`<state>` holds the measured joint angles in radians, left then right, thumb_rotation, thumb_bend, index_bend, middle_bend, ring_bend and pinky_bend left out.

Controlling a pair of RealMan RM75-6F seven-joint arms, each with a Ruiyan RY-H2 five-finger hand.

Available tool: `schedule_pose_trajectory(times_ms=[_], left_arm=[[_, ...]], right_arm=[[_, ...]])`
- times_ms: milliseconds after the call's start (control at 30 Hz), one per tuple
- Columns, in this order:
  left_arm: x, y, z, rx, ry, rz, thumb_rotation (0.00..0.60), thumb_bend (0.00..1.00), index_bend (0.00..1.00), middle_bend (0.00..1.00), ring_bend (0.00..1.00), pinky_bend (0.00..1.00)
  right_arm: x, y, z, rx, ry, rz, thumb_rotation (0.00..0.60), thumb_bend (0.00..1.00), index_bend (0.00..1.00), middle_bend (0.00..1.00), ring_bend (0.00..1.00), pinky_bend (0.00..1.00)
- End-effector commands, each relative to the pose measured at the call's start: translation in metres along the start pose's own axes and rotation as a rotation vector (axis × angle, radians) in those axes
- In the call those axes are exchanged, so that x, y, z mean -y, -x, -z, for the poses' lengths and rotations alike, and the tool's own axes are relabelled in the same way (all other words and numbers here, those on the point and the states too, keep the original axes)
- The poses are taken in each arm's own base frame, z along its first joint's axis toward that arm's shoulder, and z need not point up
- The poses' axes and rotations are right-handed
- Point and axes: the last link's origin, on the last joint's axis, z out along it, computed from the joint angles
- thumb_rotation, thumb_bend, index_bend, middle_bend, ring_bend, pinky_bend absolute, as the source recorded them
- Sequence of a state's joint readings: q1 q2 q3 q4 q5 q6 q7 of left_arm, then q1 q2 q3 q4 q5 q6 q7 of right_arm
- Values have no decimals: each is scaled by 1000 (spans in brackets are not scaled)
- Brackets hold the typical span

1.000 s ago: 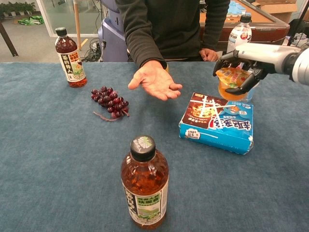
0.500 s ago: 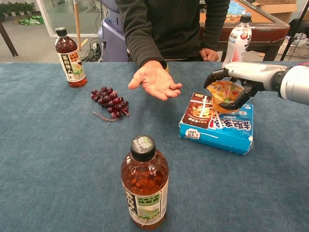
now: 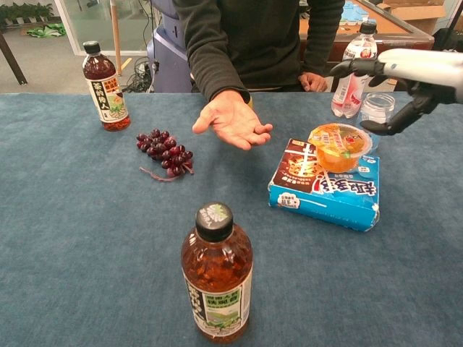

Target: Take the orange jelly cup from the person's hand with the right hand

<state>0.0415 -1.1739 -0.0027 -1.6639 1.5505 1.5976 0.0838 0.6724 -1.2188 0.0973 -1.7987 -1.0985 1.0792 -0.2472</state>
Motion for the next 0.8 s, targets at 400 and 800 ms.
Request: schedule_pose_trajectory(times_ms=[400,800], left_arm=[[-2,3,-5,3,10,3,600,171,413,338,288,179],[-6,2,-7,-8,21,7,600,171,413,338,288,179]], right_arm=[[-48,-18,139,-204,214,16,600,409,55,76,0,122],[-61,-1,188,-263,318,-22,600,396,55,77,0,122]])
